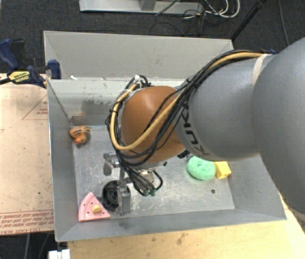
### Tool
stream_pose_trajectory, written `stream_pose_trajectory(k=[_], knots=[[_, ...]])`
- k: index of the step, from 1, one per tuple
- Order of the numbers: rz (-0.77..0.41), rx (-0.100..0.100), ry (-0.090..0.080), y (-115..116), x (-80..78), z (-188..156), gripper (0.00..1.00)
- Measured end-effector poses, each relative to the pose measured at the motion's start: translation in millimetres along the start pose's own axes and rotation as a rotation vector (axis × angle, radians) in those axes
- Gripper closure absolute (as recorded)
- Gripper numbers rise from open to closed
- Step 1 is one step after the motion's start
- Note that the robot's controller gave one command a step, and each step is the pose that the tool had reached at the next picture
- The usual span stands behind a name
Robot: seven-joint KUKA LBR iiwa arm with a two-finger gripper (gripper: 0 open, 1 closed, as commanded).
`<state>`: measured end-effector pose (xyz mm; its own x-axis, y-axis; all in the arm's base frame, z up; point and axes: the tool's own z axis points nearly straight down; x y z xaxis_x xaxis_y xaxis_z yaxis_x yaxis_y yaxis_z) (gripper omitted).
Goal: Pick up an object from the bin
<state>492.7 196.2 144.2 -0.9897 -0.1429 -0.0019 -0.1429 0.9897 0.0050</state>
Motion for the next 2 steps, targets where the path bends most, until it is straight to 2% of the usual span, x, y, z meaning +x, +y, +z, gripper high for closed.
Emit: stream_pose_trajectory(k=[1,2], knots=[[-0.135,0.006,0.002,-18.3,-14.6,19.4,0.0],[-0.337,0.002,0.002,29.3,-20.3,53.1,1.0]])
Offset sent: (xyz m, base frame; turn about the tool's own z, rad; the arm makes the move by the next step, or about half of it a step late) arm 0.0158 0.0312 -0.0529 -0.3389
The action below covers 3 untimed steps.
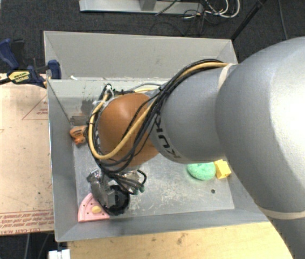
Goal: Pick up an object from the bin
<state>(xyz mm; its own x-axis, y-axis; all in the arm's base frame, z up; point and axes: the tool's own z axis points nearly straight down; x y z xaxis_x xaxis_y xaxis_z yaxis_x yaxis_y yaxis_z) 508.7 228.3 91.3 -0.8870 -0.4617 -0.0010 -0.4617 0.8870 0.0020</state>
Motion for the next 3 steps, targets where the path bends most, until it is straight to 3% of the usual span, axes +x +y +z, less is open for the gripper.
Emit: stream_pose_trajectory(k=[1,2,3], knots=[[0.0,0.0,0.0,-0.4,-0.1,0.1,0.0],[0.0,0.0,-0.001,-0.4,0.0,0.1,0.0],[-0.088,0.001,-0.004,0.9,12.0,9.0,0.0]])
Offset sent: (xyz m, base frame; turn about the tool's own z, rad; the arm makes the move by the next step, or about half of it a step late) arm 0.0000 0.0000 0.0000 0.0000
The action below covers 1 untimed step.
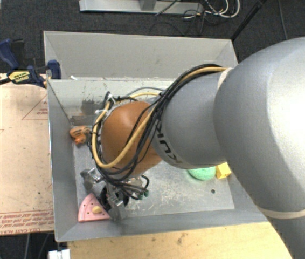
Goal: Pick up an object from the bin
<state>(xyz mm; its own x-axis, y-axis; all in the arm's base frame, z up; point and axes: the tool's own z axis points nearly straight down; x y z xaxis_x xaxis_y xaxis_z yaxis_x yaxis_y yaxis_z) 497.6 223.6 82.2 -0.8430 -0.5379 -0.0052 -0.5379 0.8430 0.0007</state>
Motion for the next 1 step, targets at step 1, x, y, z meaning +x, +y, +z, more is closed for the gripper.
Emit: stream_pose_trajectory(k=[1], knots=[[-0.237,0.003,0.0,21.0,0.5,10.8,1.0]])
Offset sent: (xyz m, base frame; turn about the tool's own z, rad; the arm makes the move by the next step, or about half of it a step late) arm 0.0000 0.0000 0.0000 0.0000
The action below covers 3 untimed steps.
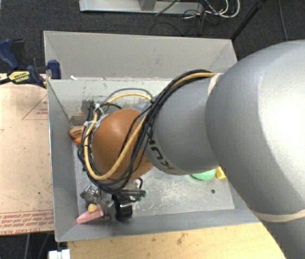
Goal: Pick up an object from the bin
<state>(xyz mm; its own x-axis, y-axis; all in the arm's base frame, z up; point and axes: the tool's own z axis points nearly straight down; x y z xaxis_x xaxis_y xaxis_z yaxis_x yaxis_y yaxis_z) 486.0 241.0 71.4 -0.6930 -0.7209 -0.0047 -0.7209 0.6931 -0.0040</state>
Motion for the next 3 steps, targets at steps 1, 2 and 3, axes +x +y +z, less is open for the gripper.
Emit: stream_pose_trajectory(k=[1,2,3], knots=[[0.0,0.0,-0.002,-0.2,0.0,0.1,1.0],[0.004,-0.006,0.006,-11.5,-11.3,-57.5,1.0],[0.005,-0.006,0.002,-17.6,-12.6,3.1,0.0]])
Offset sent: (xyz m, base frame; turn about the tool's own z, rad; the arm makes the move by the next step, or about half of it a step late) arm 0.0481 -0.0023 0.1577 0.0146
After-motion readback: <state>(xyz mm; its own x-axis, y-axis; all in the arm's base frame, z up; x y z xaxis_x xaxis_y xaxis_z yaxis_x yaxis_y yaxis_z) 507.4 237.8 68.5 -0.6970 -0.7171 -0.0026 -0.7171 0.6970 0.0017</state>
